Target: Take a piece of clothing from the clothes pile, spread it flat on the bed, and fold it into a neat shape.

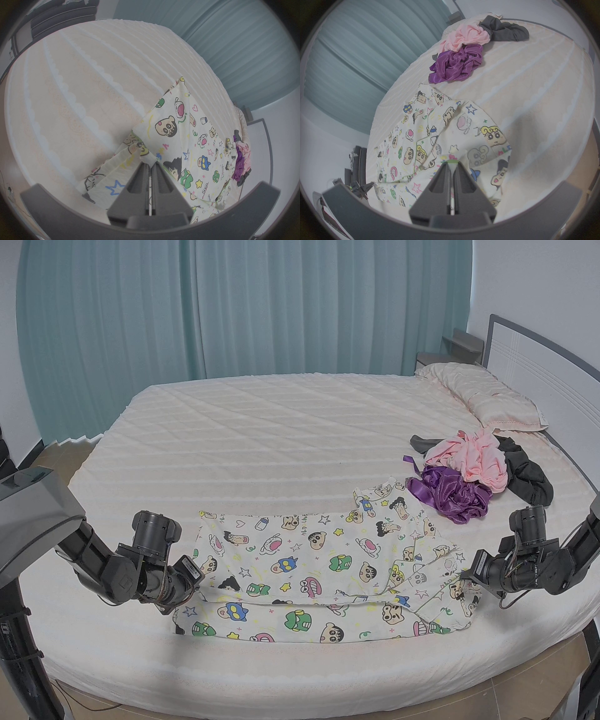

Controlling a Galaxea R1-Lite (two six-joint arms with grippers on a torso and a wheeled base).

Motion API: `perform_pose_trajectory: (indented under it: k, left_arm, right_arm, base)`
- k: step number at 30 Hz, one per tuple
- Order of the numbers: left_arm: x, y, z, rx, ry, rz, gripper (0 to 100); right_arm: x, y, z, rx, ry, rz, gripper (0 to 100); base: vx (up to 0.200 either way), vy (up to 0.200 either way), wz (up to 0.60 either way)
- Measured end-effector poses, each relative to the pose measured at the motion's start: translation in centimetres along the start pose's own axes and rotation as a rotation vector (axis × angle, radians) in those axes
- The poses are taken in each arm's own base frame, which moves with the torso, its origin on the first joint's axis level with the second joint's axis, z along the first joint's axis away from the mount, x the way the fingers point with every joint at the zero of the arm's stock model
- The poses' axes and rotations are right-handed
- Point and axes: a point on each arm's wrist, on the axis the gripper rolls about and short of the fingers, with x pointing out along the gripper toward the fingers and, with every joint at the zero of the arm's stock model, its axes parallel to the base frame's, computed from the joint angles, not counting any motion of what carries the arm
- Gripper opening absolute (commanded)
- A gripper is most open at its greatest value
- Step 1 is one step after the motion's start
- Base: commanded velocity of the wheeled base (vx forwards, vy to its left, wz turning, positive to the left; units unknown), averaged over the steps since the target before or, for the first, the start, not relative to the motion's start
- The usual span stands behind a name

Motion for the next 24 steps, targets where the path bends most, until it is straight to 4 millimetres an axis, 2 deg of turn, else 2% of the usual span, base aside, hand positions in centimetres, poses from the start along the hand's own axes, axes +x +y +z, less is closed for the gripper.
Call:
perform_pose_trajectory:
  k: [7,21,22,24]
  left_arm:
    - [1.2,-0.4,0.6,-0.027,-0.005,0.004,0]
    - [2.5,-0.4,1.2,-0.038,-0.011,0.012,0]
    - [2.5,-0.4,1.2,-0.038,-0.011,0.012,100]
    - [2.6,-0.4,1.3,-0.038,-0.012,0.01,100]
  right_arm:
    - [1.5,0.7,0.5,0.028,-0.033,0.003,0]
    - [3.7,0.7,1.0,0.09,-0.039,-0.024,0]
    - [3.8,0.7,1.0,0.093,-0.04,-0.023,100]
    - [3.9,0.7,1.1,0.109,-0.046,-0.017,100]
  base:
    - [0.0,0.0,0.0]
    - [0.0,0.0,0.0]
    - [0.0,0.0,0.0]
    - [0.0,0.0,0.0]
